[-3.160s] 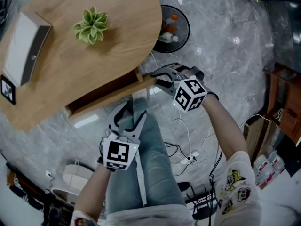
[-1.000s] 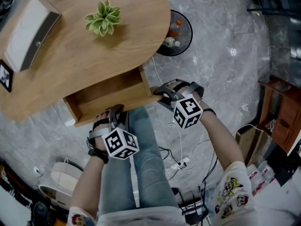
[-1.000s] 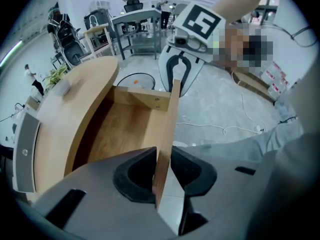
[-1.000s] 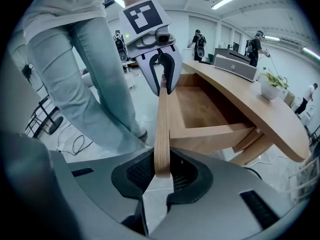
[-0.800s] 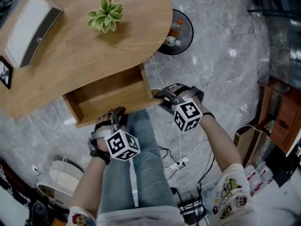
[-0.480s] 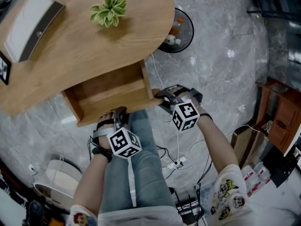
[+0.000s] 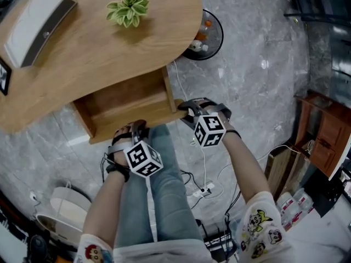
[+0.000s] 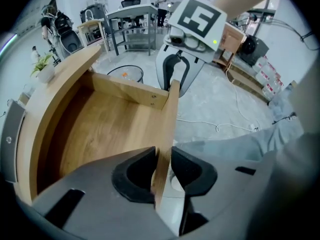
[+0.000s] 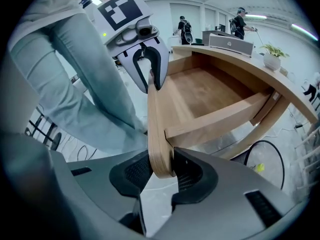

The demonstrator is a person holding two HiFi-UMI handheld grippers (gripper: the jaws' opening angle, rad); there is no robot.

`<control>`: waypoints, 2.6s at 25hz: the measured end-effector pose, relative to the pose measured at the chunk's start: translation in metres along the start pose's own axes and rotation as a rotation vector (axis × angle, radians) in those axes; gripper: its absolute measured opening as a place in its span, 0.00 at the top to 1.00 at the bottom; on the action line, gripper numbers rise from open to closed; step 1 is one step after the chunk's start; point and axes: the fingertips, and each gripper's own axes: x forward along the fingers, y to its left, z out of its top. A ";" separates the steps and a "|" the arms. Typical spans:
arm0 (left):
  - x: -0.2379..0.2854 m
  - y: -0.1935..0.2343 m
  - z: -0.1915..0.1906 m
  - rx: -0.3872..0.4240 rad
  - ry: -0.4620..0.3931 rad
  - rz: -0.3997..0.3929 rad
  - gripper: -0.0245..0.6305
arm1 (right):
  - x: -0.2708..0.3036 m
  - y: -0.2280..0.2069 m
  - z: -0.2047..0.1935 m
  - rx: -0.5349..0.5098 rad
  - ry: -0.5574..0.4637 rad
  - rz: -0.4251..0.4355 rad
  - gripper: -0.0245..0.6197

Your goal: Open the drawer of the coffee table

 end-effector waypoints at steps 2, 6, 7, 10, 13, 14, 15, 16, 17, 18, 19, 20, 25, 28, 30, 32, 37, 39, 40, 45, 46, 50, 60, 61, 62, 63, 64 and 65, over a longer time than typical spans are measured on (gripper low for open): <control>0.000 0.002 -0.001 -0.041 0.000 0.015 0.81 | 0.000 0.002 -0.001 0.040 0.008 0.002 0.79; -0.011 0.008 -0.007 -0.122 0.001 0.024 0.74 | -0.008 0.006 -0.005 0.105 0.036 -0.007 0.74; -0.015 0.010 -0.009 -0.129 0.000 0.026 0.72 | -0.013 0.006 -0.005 0.122 0.041 -0.012 0.74; -0.029 0.020 -0.013 -0.149 -0.012 0.056 0.71 | -0.029 0.003 -0.002 0.160 0.046 -0.045 0.74; -0.055 0.026 -0.013 -0.208 -0.034 0.076 0.71 | -0.052 0.002 0.011 0.205 0.037 -0.086 0.74; -0.064 0.030 -0.013 -0.221 -0.045 0.089 0.71 | -0.060 -0.001 0.017 0.217 0.029 -0.107 0.74; -0.074 0.036 -0.012 -0.230 -0.056 0.106 0.71 | -0.067 -0.005 0.025 0.229 0.018 -0.130 0.74; -0.084 0.043 -0.012 -0.237 -0.068 0.124 0.71 | -0.075 -0.009 0.035 0.240 0.005 -0.151 0.74; -0.096 0.049 -0.011 -0.245 -0.079 0.140 0.71 | -0.082 -0.011 0.046 0.249 -0.009 -0.169 0.74; -0.109 0.054 -0.011 -0.257 -0.092 0.155 0.71 | -0.091 -0.013 0.058 0.255 -0.026 -0.188 0.74; -0.123 0.058 -0.010 -0.269 -0.107 0.170 0.71 | -0.102 -0.014 0.071 0.257 -0.045 -0.210 0.74; -0.139 0.061 -0.008 -0.280 -0.124 0.185 0.71 | -0.115 -0.016 0.085 0.257 -0.068 -0.235 0.74; -0.227 0.072 -0.009 -0.298 -0.201 0.276 0.72 | -0.188 -0.015 0.157 0.271 -0.178 -0.353 0.74; -0.277 0.077 -0.006 -0.324 -0.253 0.330 0.72 | -0.233 -0.014 0.191 0.282 -0.232 -0.413 0.74; -0.311 0.080 -0.002 -0.346 -0.291 0.367 0.73 | -0.263 -0.015 0.212 0.306 -0.278 -0.455 0.74; -0.343 0.083 0.002 -0.371 -0.330 0.403 0.73 | -0.290 -0.015 0.231 0.332 -0.329 -0.490 0.74; -0.414 0.089 0.028 -0.432 -0.440 0.493 0.73 | -0.357 -0.012 0.269 0.311 -0.412 -0.522 0.74; -0.440 0.091 0.039 -0.461 -0.489 0.525 0.73 | -0.379 -0.010 0.281 0.300 -0.446 -0.521 0.74; -0.453 0.090 0.043 -0.478 -0.514 0.539 0.74 | -0.389 -0.009 0.287 0.291 -0.459 -0.519 0.74; -0.507 0.071 0.062 -0.574 -0.641 0.595 0.74 | -0.436 -0.002 0.309 0.266 -0.535 -0.540 0.74; -0.515 0.065 0.066 -0.596 -0.671 0.599 0.75 | -0.447 -0.001 0.313 0.275 -0.565 -0.548 0.74; -0.544 0.041 0.078 -0.661 -0.776 0.599 0.77 | -0.486 0.007 0.328 0.306 -0.688 -0.578 0.75; -0.608 0.020 0.059 -0.747 -0.926 0.650 0.88 | -0.536 0.043 0.368 0.351 -0.931 -0.623 0.85; -0.612 0.020 0.056 -0.759 -0.936 0.661 0.89 | -0.540 0.045 0.372 0.359 -0.948 -0.629 0.86; -0.617 0.020 0.052 -0.768 -0.946 0.672 0.90 | -0.544 0.047 0.375 0.367 -0.964 -0.635 0.87; -0.620 0.020 0.049 -0.774 -0.955 0.680 0.91 | -0.547 0.049 0.378 0.373 -0.978 -0.641 0.88; -0.624 0.019 0.045 -0.778 -0.965 0.686 0.91 | -0.550 0.050 0.380 0.377 -0.988 -0.648 0.89; -0.626 0.019 0.042 -0.782 -0.975 0.689 0.92 | -0.551 0.051 0.383 0.377 -0.995 -0.657 0.92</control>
